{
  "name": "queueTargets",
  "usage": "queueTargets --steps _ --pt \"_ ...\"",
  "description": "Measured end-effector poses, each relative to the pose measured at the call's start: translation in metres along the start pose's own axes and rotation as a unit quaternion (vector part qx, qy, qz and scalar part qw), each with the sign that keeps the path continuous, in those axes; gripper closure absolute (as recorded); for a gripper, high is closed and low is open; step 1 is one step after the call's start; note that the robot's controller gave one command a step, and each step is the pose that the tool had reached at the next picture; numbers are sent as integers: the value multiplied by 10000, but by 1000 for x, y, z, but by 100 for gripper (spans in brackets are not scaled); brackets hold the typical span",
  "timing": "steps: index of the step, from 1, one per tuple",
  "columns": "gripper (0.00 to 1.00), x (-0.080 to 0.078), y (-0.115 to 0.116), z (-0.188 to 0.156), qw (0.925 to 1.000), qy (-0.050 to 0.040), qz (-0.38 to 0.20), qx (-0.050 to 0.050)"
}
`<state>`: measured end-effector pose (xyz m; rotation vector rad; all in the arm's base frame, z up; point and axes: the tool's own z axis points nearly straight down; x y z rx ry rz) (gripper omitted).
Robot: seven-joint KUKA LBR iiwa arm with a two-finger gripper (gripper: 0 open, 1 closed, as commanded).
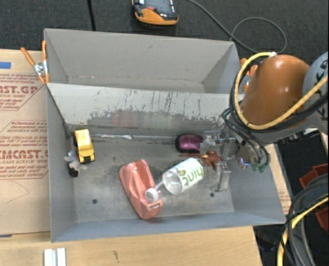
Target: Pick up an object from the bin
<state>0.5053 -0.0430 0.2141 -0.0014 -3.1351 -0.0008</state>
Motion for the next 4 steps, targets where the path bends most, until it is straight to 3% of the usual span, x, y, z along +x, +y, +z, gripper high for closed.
queueTargets --steps 1,2,3,4 --pt "0 -1 0 -4 10000 -39 -6 4" --pt "0 -10 8 43 9994 -69 -334 9" --pt "0 -15 48 85 9918 -32 -1281 9" --pt "100 -5 71 117 9860 -29 -1667 2"
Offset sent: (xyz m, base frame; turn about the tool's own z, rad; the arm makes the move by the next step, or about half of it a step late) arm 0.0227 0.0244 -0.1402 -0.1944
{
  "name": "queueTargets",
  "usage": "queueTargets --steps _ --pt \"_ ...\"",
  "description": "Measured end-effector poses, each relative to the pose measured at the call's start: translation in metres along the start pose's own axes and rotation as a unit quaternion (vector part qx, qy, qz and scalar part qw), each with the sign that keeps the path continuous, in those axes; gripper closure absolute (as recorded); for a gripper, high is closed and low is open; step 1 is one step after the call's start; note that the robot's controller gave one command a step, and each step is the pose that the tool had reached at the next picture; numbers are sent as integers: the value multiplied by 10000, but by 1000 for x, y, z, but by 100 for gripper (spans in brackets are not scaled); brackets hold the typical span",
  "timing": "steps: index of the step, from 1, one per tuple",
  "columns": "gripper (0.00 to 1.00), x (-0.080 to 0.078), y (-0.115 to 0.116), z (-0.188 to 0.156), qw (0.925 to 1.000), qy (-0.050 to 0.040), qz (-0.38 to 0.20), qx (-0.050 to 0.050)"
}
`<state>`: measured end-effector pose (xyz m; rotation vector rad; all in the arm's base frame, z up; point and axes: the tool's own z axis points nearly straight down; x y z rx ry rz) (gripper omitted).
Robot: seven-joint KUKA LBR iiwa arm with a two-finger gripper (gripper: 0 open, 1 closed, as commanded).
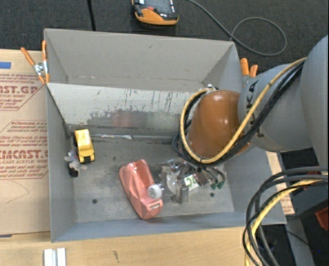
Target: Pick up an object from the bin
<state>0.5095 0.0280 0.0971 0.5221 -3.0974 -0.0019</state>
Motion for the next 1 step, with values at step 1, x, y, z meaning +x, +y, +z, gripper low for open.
queueTargets --steps 1 --pt "100 0 0 0 10000 0 1 1"
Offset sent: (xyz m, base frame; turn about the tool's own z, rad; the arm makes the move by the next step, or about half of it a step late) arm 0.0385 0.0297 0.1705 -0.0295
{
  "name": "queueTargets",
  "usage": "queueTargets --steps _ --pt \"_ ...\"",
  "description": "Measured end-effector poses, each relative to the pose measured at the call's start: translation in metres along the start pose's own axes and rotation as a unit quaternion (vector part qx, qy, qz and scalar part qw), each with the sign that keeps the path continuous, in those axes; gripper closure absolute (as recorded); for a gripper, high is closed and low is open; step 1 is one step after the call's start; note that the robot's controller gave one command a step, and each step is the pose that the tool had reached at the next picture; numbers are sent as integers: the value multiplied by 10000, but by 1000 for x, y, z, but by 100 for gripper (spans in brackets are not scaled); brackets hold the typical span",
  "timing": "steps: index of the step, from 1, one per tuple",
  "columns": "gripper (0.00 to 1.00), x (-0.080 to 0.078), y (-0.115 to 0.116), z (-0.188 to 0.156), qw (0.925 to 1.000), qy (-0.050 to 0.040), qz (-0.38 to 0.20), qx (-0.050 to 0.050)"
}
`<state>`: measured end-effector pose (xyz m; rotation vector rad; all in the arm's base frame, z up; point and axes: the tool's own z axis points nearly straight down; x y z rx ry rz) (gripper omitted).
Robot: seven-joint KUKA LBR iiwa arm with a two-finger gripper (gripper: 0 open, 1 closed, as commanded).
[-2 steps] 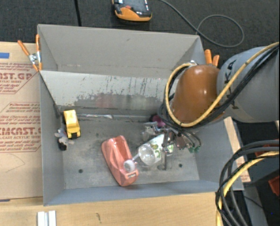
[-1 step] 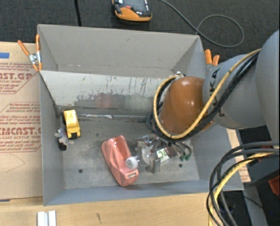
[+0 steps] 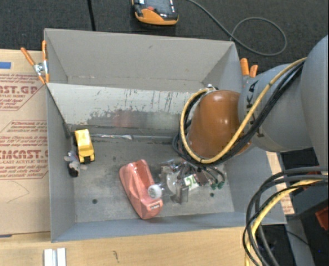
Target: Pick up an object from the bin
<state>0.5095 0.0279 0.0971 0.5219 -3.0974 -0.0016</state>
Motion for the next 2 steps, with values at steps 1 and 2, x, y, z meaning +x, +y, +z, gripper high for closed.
queueTargets --steps 1,2 --pt "100 -10 4 -40 10000 40 -33 -6" --pt "100 -25 13 -39 9998 -74 -192 23"
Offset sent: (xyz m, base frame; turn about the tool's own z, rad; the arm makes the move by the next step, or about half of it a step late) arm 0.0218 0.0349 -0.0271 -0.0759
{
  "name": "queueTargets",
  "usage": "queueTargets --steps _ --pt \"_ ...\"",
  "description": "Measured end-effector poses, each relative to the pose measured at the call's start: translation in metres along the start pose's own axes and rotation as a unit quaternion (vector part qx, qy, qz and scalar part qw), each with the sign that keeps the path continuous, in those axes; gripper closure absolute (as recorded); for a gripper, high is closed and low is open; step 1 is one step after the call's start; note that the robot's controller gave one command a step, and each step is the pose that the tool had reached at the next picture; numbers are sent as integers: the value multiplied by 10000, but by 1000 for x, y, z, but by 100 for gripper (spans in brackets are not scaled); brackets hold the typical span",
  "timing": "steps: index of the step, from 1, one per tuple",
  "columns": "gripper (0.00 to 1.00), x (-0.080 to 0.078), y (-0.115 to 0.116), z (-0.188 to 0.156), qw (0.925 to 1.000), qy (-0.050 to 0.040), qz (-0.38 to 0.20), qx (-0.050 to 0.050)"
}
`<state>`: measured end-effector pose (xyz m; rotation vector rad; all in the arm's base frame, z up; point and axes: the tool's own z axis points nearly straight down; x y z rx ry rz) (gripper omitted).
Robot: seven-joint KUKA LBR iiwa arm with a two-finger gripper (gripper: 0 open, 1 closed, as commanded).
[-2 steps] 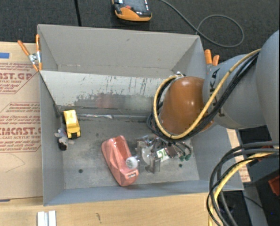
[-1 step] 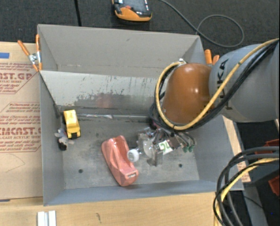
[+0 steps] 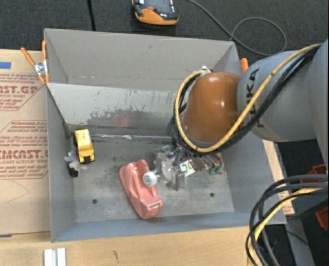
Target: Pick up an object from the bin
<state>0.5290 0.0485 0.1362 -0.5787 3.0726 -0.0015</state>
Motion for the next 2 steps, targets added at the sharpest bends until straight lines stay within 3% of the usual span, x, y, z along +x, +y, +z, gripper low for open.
queueTargets --steps 1,2 --pt "100 2 3 -27 9998 109 -175 -35" --pt "100 26 3 -104 9999 94 -142 -29"
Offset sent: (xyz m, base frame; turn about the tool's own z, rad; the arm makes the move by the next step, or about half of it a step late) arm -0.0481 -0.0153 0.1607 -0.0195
